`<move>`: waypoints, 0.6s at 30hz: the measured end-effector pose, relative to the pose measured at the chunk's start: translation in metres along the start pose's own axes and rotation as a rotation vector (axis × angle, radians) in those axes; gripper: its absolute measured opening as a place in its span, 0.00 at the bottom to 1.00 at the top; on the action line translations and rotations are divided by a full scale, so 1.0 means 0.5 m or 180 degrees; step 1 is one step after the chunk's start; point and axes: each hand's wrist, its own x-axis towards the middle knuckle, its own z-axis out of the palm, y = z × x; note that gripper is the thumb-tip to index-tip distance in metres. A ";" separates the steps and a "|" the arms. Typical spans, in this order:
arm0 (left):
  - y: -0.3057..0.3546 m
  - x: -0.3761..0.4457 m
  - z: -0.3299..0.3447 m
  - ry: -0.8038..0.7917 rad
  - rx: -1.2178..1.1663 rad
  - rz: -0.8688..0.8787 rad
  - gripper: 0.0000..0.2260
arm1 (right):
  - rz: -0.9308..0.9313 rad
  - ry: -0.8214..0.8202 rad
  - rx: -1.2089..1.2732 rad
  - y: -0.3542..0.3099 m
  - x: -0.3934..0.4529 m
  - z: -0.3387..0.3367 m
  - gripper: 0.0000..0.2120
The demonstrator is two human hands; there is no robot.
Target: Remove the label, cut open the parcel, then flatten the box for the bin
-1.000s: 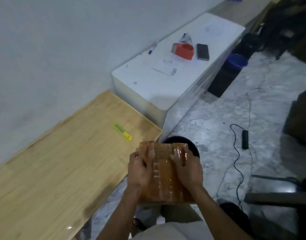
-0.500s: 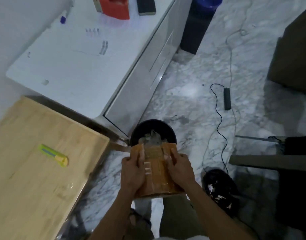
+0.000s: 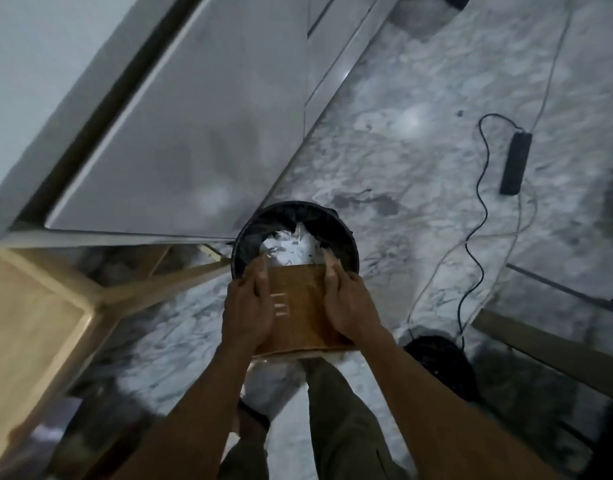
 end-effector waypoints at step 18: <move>0.075 -0.124 -0.126 -0.0090 -0.0141 -0.0019 0.27 | -0.0114 0.0158 0.0197 -0.064 -0.078 -0.088 0.22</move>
